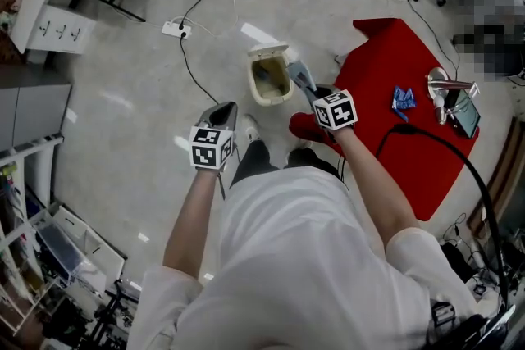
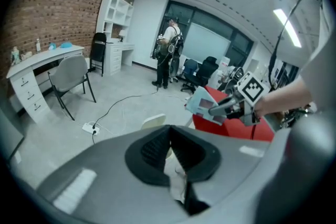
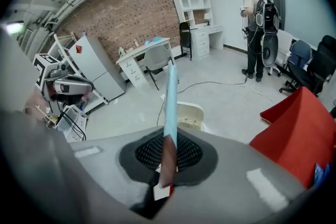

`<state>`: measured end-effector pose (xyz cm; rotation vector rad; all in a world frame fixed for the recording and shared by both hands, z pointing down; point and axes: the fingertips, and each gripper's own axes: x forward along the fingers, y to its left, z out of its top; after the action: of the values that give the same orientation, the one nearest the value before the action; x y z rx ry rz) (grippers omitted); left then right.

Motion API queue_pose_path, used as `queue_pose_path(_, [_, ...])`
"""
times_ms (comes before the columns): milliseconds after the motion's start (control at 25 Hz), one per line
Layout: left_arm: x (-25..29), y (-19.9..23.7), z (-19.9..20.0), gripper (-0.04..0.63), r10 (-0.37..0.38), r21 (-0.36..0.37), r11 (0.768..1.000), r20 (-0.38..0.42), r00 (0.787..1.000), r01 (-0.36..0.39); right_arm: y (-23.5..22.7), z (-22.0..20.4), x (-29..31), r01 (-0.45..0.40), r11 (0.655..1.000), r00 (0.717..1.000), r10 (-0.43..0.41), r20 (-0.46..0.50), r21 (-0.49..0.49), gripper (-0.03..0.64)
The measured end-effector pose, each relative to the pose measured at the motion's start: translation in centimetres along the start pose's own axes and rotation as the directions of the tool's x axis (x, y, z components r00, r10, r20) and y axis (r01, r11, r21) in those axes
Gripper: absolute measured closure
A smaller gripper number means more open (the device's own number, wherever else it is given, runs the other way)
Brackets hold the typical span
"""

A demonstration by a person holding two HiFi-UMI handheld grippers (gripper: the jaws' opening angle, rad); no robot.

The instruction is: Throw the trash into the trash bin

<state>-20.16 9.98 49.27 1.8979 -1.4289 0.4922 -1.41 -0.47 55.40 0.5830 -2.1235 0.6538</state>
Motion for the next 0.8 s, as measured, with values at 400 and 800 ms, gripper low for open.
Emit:
queue_pose_path(400, [3.8, 4.4, -2.4, 0.592, 0.002, -0.023, 1.000, -0.045, 0.999, -0.003, 1.5, -2.1, 6.4, -0.034, 0.999, 0.998, 0.036, -0.052, 0.024, 0.603])
queue_pose_path(800, [11.8, 7.0, -6.1, 0.591, -0.033, -0.048, 0.998, -0.108, 0.994, 0.028, -0.1, -6.1, 15.5, -0.061, 0.993, 0.993, 0.071, -0.097, 0.100, 0.601])
